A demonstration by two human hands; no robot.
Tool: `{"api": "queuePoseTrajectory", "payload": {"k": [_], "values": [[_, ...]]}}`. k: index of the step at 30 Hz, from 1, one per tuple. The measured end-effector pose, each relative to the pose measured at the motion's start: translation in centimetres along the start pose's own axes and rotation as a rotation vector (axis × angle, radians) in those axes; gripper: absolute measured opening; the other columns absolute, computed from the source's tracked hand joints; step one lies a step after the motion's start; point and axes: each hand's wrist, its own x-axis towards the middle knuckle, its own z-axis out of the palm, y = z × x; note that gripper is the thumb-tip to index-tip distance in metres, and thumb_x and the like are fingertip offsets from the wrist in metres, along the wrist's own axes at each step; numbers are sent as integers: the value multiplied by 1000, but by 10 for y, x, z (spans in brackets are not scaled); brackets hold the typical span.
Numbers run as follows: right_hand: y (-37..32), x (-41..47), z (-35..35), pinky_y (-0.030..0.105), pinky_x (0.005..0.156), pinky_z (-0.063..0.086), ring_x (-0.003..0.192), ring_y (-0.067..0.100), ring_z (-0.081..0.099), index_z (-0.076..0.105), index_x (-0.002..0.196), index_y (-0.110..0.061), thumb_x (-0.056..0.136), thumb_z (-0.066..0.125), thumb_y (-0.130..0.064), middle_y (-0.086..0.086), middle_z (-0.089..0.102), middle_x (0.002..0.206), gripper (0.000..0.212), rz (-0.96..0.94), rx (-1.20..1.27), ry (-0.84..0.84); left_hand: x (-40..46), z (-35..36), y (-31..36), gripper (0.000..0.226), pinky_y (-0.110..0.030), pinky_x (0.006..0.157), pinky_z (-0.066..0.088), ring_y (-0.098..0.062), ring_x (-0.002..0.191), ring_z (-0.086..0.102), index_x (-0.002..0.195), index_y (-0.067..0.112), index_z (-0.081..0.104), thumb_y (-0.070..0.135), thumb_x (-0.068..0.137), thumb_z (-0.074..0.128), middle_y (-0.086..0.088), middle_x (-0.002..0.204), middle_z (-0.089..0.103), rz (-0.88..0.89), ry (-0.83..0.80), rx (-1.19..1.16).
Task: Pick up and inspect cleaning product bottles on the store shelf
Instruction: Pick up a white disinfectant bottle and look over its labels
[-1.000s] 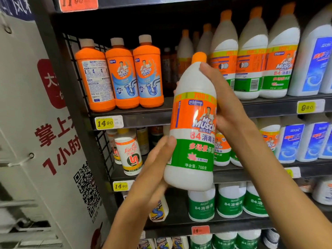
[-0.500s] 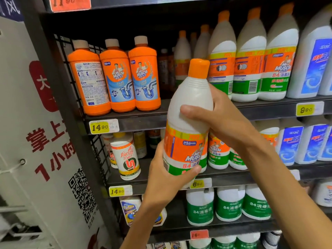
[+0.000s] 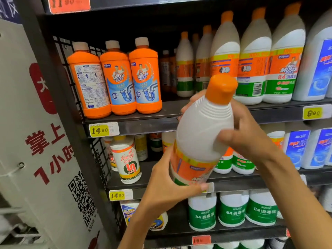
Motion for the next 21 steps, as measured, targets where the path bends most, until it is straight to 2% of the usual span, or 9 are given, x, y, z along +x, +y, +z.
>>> {"api": "queuePoseTrajectory", "payload": {"k": [2,4,6,8,12,14,17,19,21], "values": [[1,10,-2,31,85,52,104,16,64,54,118,-16,65,74,-60,-5,68,111,72,59,148,-35,-2,-1,3,66,-14,75,53,-5,97,67,111,45,56,33,54,87,15,108,69,-27,-95,-42],[2,20,3,28,80,53,98,17,67,56,116,-13,67,75,-51,-2,70,106,65,95,222,-30,-2,1,5,62,-15,76,53,-6,98,68,110,39,58,32,54,84,15,106,71,-62,-152,-97],[5,24,7,36,80,55,94,25,68,61,110,-12,70,73,-37,6,71,100,49,142,217,58,-3,5,5,64,-15,77,53,-6,99,67,113,30,55,29,55,81,15,106,71,-95,-158,-195],[5,25,10,39,79,54,90,26,67,65,105,-13,77,68,-31,9,71,96,34,150,140,185,-4,8,3,66,-16,80,52,-7,104,66,118,26,51,30,58,80,13,110,70,-115,-107,-316],[5,30,22,26,67,55,77,13,68,67,93,-13,78,71,-34,3,71,82,26,175,73,494,-2,17,6,77,-14,75,52,-4,99,67,111,29,56,74,51,73,18,104,72,-159,108,-345],[8,34,26,27,68,56,76,14,68,67,90,-12,81,72,-35,6,71,82,25,219,82,556,-1,21,6,63,-15,68,54,-5,89,70,99,32,66,71,51,74,16,94,74,-183,207,-351],[10,38,16,31,80,56,84,13,70,70,86,-17,90,61,-37,2,74,87,22,305,266,502,0,16,6,27,-21,65,56,-12,87,72,87,41,75,55,65,68,7,93,76,-238,211,-458],[13,41,7,32,85,54,89,10,68,68,91,-22,93,54,-39,-4,73,86,21,330,465,423,-3,10,8,34,-25,68,56,-14,91,71,91,41,75,62,67,64,3,98,75,-292,87,-624],[17,42,4,36,87,55,96,18,67,66,100,-15,88,56,-42,4,71,98,32,377,646,348,-5,10,13,51,-29,73,56,-18,95,70,101,35,74,69,66,57,-1,106,73,-353,-39,-753]]}}
